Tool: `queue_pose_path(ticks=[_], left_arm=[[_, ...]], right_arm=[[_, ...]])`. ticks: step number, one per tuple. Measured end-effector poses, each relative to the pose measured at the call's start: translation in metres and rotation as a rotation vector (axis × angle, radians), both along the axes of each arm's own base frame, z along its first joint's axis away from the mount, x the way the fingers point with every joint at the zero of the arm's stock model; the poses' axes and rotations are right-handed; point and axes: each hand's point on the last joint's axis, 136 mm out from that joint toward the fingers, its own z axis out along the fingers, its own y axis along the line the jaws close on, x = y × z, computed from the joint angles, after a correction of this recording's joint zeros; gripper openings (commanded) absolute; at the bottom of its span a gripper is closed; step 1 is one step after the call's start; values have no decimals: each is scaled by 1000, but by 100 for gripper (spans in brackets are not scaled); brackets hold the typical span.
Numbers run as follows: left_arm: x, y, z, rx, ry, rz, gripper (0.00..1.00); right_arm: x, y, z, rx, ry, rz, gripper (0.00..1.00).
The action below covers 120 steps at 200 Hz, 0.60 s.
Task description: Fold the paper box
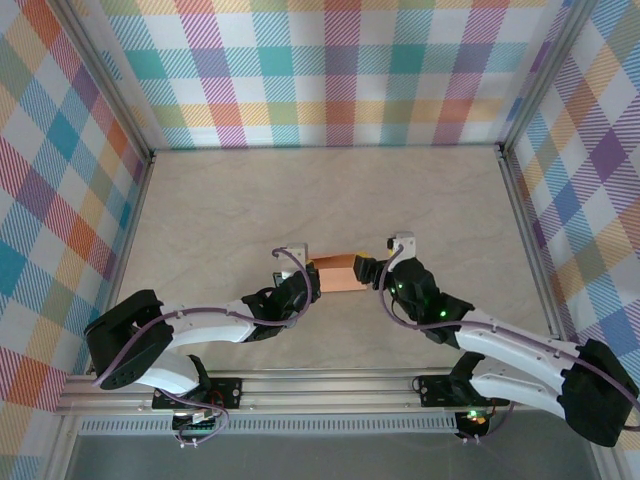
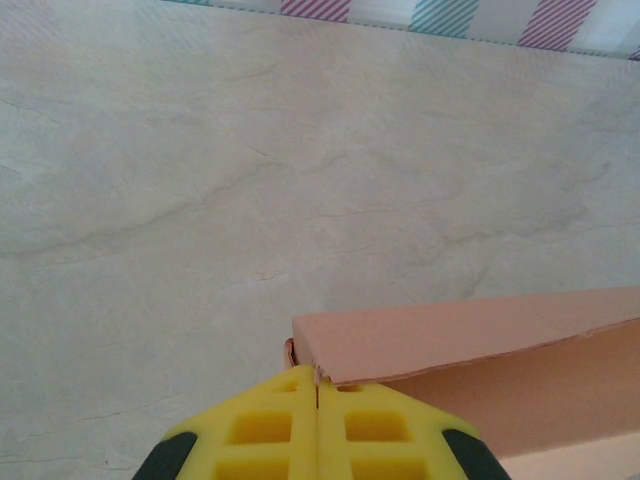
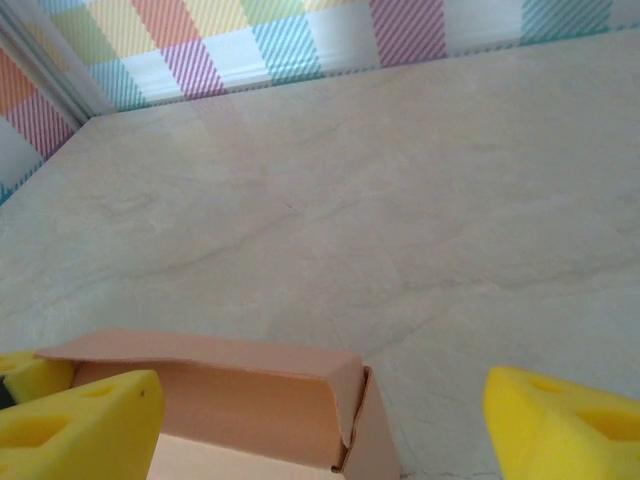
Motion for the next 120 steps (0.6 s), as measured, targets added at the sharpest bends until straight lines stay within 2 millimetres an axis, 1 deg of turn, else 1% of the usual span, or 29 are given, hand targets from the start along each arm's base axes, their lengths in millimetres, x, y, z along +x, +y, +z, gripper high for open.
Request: queue_pose_path(ticks=[27, 46, 65, 88, 104, 120], left_arm=[[-1, -1, 0, 7, -4, -3, 0], [-2, -1, 0, 13, -7, -3, 0], [-3, -1, 1, 25, -13, -4, 0], [-7, -2, 0, 46, -23, -8, 0], [-9, -2, -1, 59, -32, -6, 0], [-11, -2, -1, 68, -44, 1, 0]], right_arm=[[18, -10, 12, 101, 132, -59, 81], [32, -13, 11, 184, 247, -79, 82], [39, -10, -4, 229, 370, -84, 82], [30, 2, -29, 247, 505, -52, 78], [23, 7, -44, 252, 576, -38, 72], [20, 10, -50, 266, 620, -33, 64]])
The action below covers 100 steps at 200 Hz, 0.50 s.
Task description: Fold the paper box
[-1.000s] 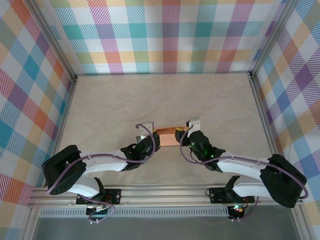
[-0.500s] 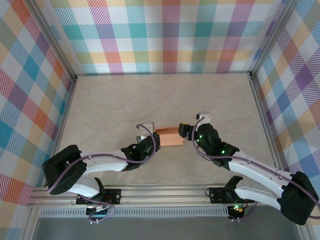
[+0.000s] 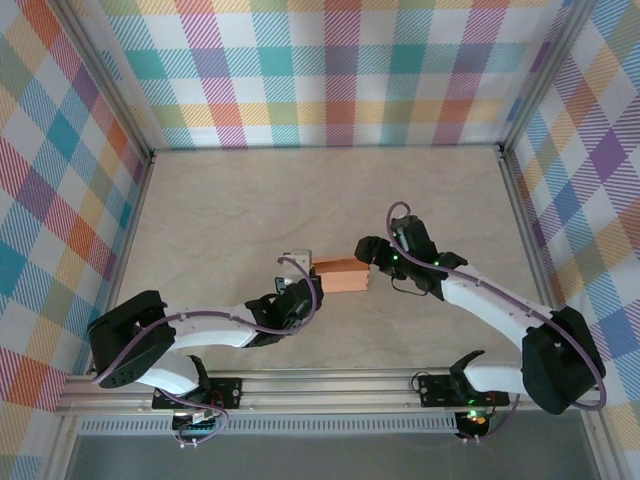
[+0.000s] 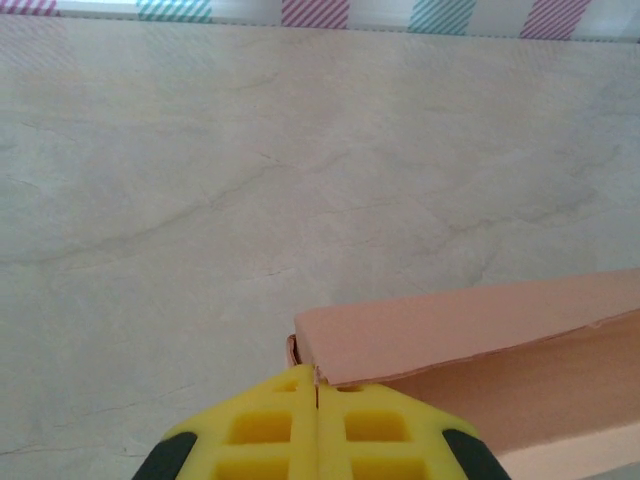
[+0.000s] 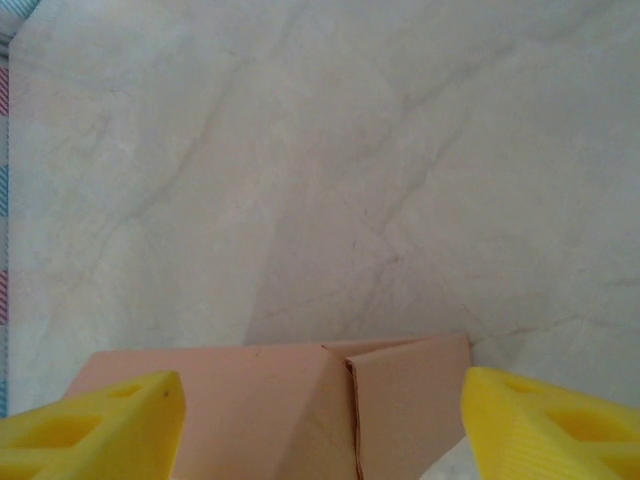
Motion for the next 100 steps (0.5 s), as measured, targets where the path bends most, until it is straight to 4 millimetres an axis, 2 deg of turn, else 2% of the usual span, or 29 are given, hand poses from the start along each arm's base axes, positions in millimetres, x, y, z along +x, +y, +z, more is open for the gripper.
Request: queue_pose_path(ticks=[42, 100], left_arm=[[-1, -1, -2, 24, -25, 15, 0], [-3, -2, -3, 45, -37, 17, 0]], right_arm=[[-10, 3, -8, 52, 49, 0, 44], [-13, 5, -8, 87, 49, -5, 33]])
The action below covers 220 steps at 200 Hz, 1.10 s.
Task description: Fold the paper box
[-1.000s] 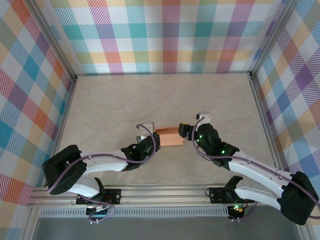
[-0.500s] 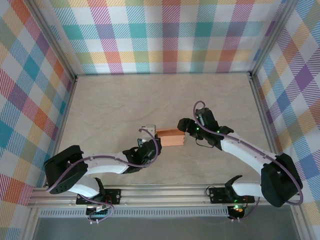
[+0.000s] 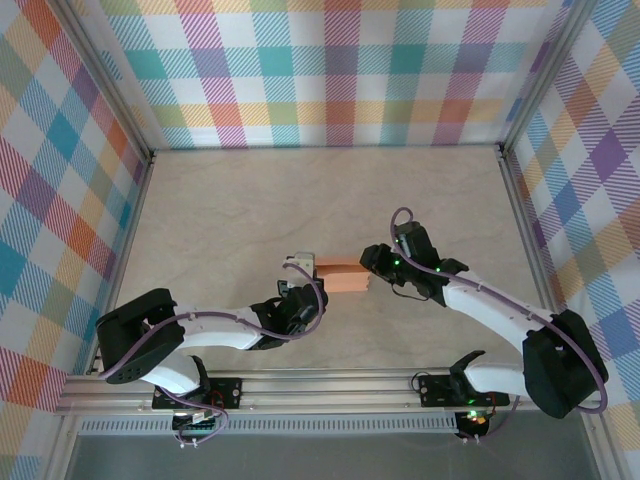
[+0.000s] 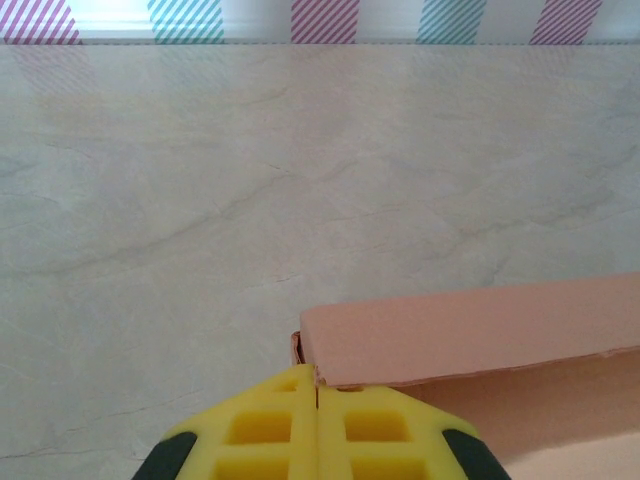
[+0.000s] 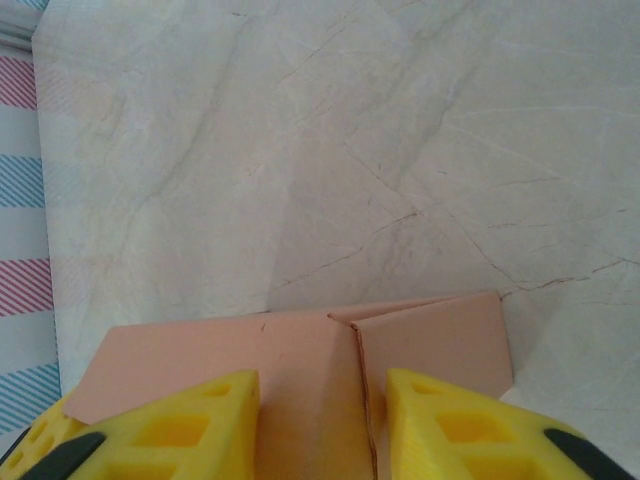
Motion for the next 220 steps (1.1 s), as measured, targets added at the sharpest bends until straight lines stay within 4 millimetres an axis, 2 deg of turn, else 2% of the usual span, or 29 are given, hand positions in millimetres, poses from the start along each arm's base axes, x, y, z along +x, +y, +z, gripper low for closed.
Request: queue_pose_path(ticks=[25, 143, 189, 220], left_arm=[[-1, 0, 0, 9, -2, -4, 2], [-20, 8, 2, 53, 44, -110, 40], [-28, 14, 1, 35, 54, -140, 58], [-32, 20, 1, 37, 58, -150, 79]], right_arm=[[0, 0, -1, 2, 1, -2, 32], [2, -2, -2, 8, -6, -25, 33], [3, -3, -3, 9, -8, -35, 34], [4, -3, -3, 9, -12, -38, 33]])
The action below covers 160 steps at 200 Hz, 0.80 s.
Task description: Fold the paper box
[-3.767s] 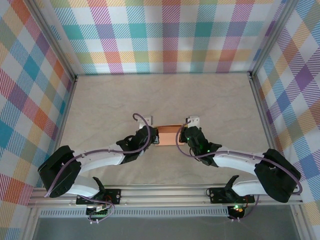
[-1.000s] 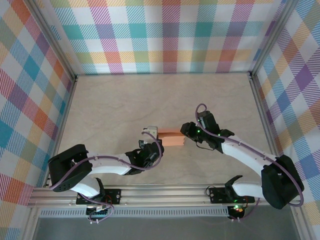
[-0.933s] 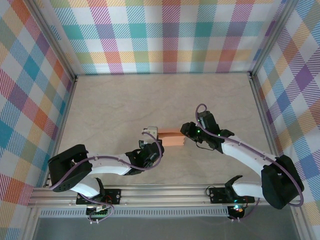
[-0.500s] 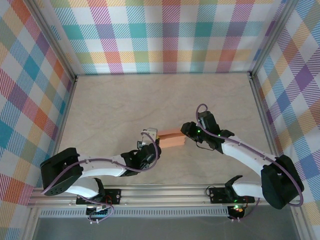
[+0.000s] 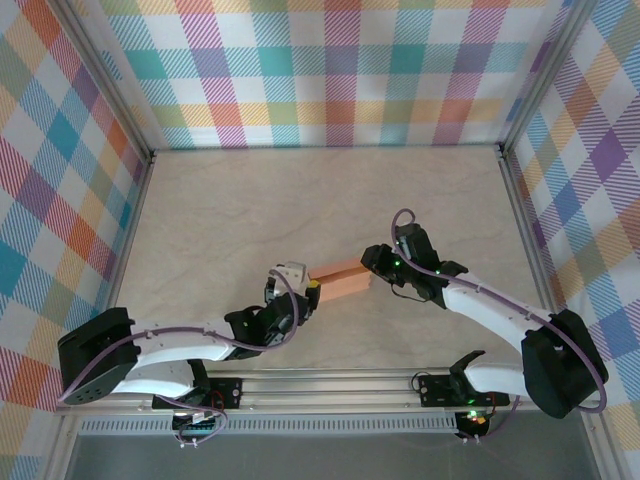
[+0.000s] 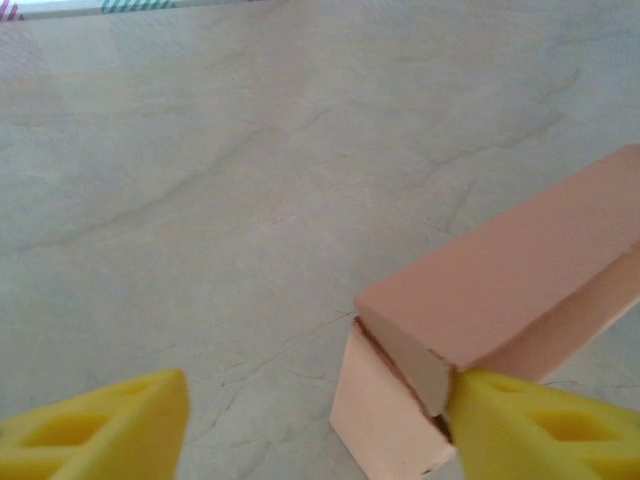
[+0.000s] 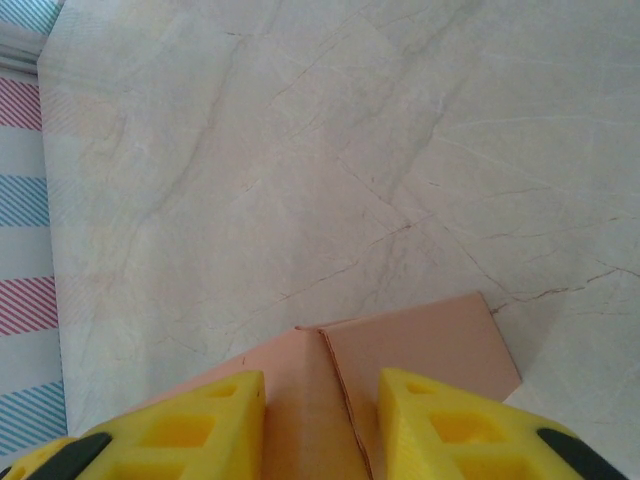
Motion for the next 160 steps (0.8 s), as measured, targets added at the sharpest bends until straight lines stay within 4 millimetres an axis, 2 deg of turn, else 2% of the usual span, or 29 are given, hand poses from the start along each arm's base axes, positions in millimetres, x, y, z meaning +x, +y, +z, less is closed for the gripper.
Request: queue_pose_path(ticks=[8, 45, 73, 101, 124, 160], left_arm=[[-1, 1, 1, -7, 2, -3, 84], [-7, 2, 5, -31, 6, -35, 96], [-14, 2, 5, -44, 19, -78, 100], [-21, 7, 10, -98, 30, -101, 100], [-20, 16, 29, -245, 50, -72, 100], [-6, 32, 50, -468, 125, 19, 80]], right_arm=[[0, 0, 0, 0, 0, 0, 33], [0, 0, 0, 2, -3, -1, 33], [1, 1, 0, 4, -5, 0, 34], [1, 1, 0, 5, -5, -2, 34], [1, 1, -1, 4, -3, -2, 35], [1, 1, -1, 3, -5, 1, 35]])
